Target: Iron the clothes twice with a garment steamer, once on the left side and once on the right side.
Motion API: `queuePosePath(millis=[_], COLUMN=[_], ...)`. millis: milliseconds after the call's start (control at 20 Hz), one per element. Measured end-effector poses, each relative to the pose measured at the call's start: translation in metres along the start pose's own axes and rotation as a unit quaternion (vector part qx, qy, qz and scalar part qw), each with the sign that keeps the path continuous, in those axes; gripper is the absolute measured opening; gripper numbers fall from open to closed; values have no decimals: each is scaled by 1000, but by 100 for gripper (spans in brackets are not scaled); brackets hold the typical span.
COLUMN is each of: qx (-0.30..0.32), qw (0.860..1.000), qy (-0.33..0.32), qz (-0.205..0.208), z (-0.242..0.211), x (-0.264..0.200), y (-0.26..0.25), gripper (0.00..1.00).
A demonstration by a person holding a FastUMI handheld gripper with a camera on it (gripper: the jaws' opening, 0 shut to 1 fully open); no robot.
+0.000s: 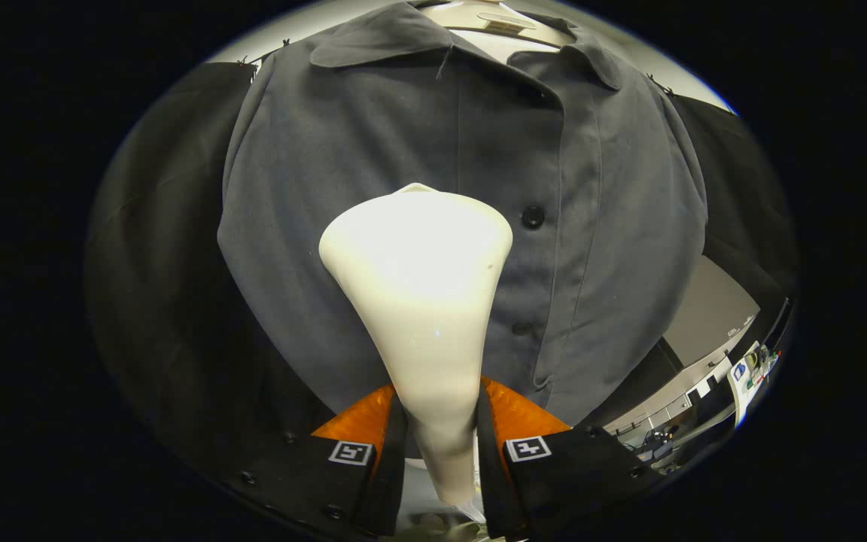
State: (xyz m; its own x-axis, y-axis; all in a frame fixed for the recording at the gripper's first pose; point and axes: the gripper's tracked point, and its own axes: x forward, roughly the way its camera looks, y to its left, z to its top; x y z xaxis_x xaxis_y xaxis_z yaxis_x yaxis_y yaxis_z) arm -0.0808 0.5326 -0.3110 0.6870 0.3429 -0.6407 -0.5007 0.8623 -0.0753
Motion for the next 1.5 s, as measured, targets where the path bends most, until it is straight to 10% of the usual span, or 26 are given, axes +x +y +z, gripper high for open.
queuePosePath(millis=[1500], qx=[-37], qw=[983], qy=[177], qz=[-9], z=[-187], x=[52], y=[-25], gripper=[51])
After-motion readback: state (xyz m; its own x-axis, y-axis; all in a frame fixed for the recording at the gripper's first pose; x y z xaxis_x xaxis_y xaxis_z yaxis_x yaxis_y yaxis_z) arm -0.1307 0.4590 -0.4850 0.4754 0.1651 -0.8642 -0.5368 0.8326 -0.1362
